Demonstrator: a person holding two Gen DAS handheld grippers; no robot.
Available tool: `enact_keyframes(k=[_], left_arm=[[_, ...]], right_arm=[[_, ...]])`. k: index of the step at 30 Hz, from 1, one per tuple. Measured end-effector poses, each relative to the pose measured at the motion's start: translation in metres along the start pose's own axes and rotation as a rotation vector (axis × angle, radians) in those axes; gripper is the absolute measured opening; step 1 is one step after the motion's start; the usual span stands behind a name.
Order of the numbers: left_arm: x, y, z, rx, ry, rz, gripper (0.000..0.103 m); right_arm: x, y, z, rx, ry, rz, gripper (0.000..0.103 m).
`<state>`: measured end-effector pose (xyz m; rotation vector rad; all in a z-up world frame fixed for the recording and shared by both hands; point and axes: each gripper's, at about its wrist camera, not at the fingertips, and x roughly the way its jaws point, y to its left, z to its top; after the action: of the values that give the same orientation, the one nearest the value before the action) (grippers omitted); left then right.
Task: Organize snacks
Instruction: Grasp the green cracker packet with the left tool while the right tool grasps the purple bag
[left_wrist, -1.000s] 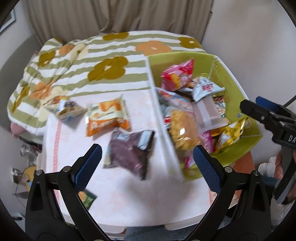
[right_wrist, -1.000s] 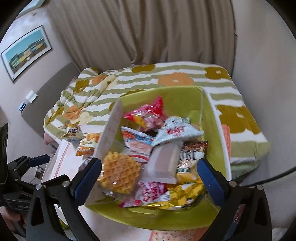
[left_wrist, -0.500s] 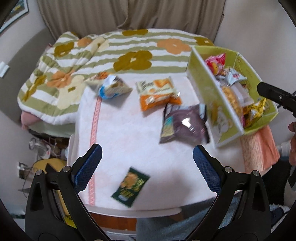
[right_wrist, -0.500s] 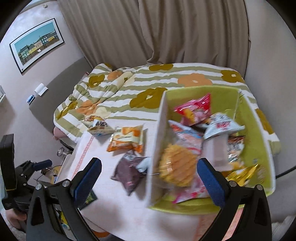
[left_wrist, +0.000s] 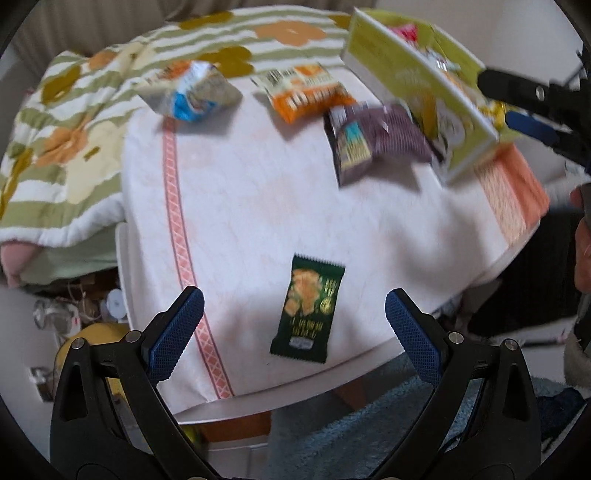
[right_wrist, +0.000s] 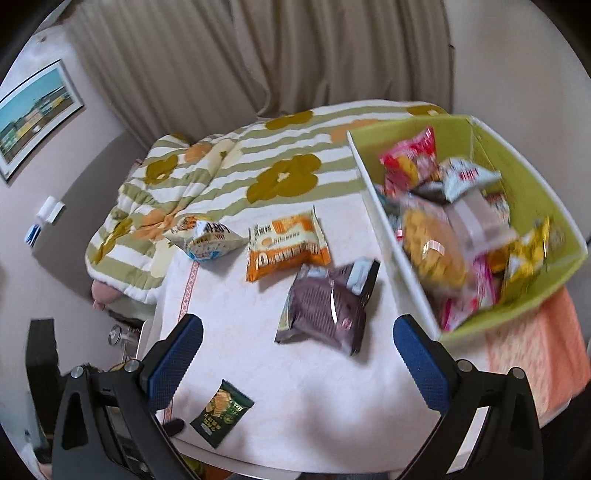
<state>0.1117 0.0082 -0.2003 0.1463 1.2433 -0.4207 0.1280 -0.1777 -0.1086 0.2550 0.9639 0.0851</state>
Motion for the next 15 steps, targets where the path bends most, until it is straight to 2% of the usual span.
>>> enact_keyframes(k=[2,7,13,15], left_arm=[[0.011,0.000,-0.005,0.022,0.021,-0.011,0.098],[0.045,-0.002,-0.017,0.072,0.080,-0.034,0.083],[0.069,-0.015,-0.025,0.132,0.099,-0.023,0.077],[0.075,-0.016,-0.026,0.139,0.102,-0.015,0.071]], right_arm=[[0.005,0.003,-0.012,0.033,0.011,-0.015,0.103],[0.023,0.003,-0.037,0.079,0.051,-0.040,0.103],[0.053,-0.005,-0.061,0.135,0.090,-0.046,0.103],[0.062,-0.005,-0.066,0.143,0.103,-0.042,0.103]])
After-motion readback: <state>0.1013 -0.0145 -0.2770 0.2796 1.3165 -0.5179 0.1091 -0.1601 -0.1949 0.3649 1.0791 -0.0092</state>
